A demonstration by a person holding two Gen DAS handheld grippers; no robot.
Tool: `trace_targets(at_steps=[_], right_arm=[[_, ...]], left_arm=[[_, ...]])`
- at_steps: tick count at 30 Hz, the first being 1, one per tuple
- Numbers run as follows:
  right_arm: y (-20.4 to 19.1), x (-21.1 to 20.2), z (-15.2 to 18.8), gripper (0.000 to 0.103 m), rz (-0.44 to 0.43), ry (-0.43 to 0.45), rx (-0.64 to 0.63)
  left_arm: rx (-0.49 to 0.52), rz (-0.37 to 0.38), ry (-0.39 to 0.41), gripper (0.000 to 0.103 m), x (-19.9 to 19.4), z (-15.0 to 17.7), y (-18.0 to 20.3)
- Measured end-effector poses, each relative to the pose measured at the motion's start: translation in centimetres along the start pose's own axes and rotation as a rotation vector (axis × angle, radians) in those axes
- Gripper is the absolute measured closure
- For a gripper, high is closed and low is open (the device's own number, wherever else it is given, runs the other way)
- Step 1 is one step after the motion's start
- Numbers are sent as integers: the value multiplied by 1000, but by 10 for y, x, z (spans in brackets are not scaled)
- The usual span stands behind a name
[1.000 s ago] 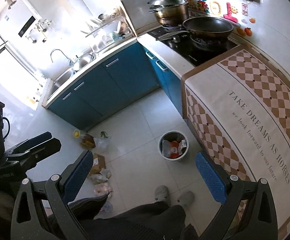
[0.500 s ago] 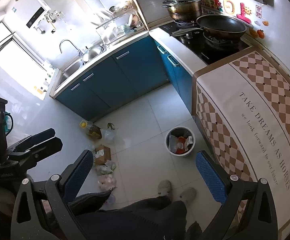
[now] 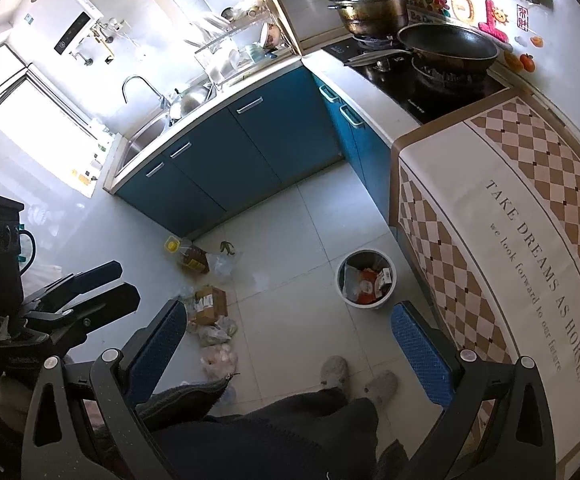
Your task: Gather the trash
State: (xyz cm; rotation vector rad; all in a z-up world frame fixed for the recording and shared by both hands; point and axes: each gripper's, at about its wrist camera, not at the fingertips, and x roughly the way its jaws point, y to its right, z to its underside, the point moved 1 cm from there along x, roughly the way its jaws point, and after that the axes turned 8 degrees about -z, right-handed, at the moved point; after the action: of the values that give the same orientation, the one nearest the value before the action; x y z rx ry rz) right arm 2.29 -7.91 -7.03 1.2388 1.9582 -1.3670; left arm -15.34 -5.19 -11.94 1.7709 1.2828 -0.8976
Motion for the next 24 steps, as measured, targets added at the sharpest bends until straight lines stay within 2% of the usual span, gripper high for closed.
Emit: trace_targets(at_steps=[24], right_arm=[[10, -16, 10, 0, 5, 20, 25]], left_arm=[[14, 31, 11, 0, -3, -2, 15]])
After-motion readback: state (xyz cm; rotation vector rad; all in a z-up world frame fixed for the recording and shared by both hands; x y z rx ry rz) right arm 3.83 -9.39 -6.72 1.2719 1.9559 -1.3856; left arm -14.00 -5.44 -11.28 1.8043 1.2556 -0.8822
